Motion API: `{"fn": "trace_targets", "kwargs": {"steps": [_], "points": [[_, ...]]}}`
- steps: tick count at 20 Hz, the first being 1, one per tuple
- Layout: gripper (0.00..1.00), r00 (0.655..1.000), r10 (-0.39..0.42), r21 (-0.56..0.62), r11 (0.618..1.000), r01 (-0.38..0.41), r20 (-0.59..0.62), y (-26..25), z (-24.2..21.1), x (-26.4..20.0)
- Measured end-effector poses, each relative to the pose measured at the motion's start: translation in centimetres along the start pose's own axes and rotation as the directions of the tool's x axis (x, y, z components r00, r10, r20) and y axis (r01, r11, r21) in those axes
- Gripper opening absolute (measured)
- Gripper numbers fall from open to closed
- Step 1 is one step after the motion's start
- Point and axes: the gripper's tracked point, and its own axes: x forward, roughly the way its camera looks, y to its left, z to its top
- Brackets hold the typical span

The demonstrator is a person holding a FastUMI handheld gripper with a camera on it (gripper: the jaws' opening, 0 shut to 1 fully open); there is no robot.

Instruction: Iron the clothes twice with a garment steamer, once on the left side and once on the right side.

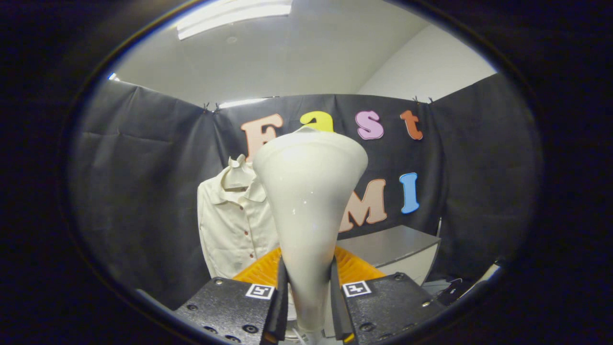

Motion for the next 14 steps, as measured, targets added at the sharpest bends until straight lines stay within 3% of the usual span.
{"fn": "trace_targets", "kwargs": {"steps": [14], "points": [[0.37,0.989,0.134,-0.022,0.991,-0.136,-0.06,0.6,-2.1,4.6]]}}
